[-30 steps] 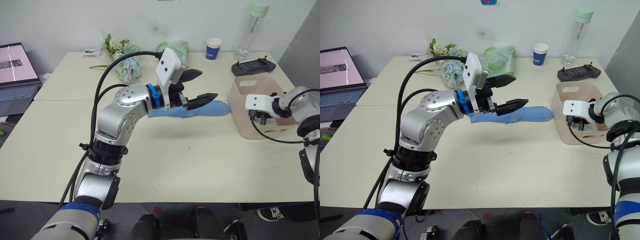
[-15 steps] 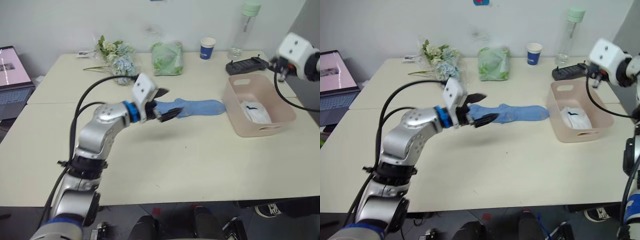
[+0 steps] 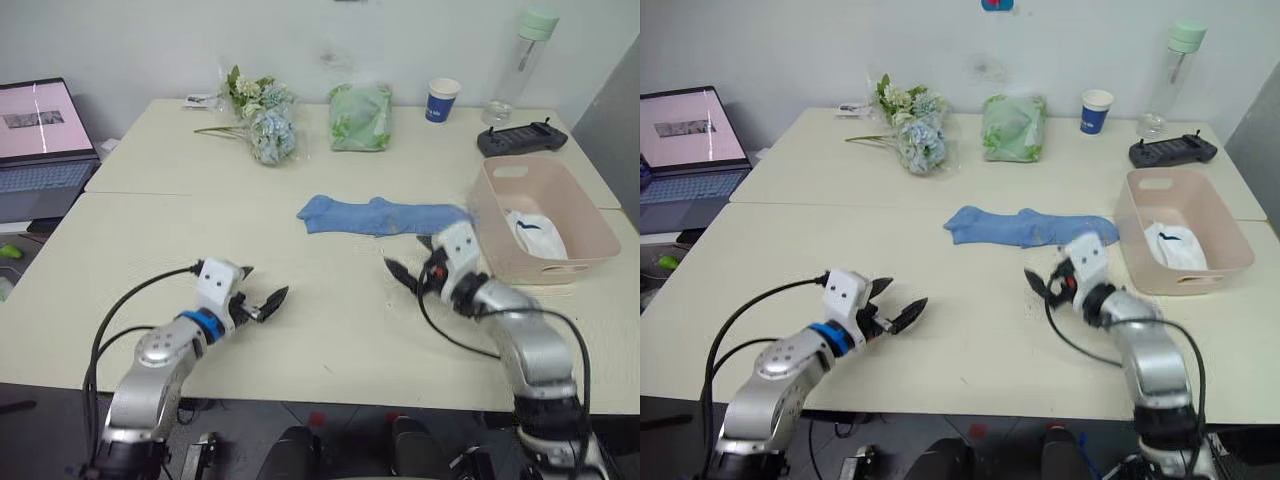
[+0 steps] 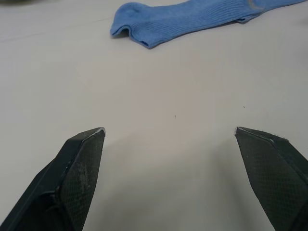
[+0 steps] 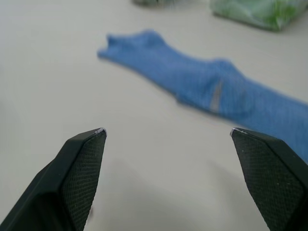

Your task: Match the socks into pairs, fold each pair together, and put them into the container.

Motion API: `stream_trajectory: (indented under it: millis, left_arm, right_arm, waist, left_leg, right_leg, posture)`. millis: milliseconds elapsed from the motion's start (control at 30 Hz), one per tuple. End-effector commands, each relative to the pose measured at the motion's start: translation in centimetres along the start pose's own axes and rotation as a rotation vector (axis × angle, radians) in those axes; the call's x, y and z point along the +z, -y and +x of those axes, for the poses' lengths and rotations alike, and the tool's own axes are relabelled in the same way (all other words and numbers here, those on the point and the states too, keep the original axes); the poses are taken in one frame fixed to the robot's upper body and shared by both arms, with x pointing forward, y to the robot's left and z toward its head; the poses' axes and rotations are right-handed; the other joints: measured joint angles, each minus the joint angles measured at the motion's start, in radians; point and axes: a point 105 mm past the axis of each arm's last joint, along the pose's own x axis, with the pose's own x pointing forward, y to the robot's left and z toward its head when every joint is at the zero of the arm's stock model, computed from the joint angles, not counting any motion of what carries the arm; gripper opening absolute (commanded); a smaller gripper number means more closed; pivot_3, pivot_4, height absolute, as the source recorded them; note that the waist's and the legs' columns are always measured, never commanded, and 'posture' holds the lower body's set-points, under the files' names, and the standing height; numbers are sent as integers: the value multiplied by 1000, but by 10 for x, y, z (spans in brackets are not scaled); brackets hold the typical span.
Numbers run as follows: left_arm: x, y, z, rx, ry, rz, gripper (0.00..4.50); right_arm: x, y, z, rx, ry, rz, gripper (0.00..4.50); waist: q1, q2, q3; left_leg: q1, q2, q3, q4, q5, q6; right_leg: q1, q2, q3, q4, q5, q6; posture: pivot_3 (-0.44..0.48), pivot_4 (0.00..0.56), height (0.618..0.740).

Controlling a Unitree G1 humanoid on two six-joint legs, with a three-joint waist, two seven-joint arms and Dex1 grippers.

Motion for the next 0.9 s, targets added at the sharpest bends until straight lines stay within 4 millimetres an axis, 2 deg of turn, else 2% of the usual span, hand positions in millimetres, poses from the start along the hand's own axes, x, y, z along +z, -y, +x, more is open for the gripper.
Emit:
stream_trajectory:
  millis: [33,133,300,400,533,700,767,833,900]
  left_arm:
    - [16,3,-5,24,77,29,4500]
    - [13,0,1,42,63,45,4500]
    - [27,-4,28,13,86,77,4500]
    - [36,-13,65,11,80,82,4500]
    - [44,-27,110,34,54,80,4500]
    - [49,-30,142,31,35,59,4500]
    - [44,-30,152,42,-10,38,4500]
    - [36,-29,157,48,-59,30,4108]
    - [38,-26,159,25,-44,43,3576]
  right_arm:
    - [8,-6,-9,-17,45,-116,4477]
    - [9,-2,-5,-31,48,-126,4477]
    - [31,10,5,-56,117,-127,4477]
    - [41,13,9,-65,147,-128,4477]
    - [43,13,11,-68,150,-139,4477]
    - [44,13,12,-84,156,-131,4477]
    - [47,13,12,-92,163,-126,4477]
    - [50,13,12,-103,173,-123,4500]
    - [51,15,10,-121,177,-106,4500]
  waist:
    - [-3,1,-1]
    - [-23,1,-1]
    - [-24,0,-1]
    - [-19,0,-1]
    - [-17,-3,-3]
    - [-31,-3,-3]
    - [-31,-3,-3]
    - [-31,-3,-3]
    - [-31,-3,-3]
  left_leg:
    - [3,1,0,-1,0,0]
    - [4,2,1,-1,0,0]
    - [4,2,0,-1,0,0]
    - [3,1,0,-1,0,0]
    - [3,0,1,0,0,0]
    - [2,0,1,-1,0,0]
    - [3,0,0,0,0,0]
    - [3,0,0,0,0,0]
    - [3,0,0,0,0,0]
  right_leg:
    - [2,1,0,0,0,0]
    - [2,2,1,1,0,0]
    - [2,2,-1,2,0,0]
    - [3,2,-1,0,0,0]
    - [3,2,-1,0,0,0]
    - [1,1,-1,-1,0,0]
    - [1,1,-1,0,0,0]
    - [1,1,-1,1,0,0]
    - [2,1,-1,1,0,0]
  posture:
    - [0,150,740]
    - [0,150,740]
    - [0,150,740]
    - [0,150,740]
    - [0,150,740]
    - [0,150,740]
    - [0,150,740]
    - [0,150,740]
    - [0,150,740]
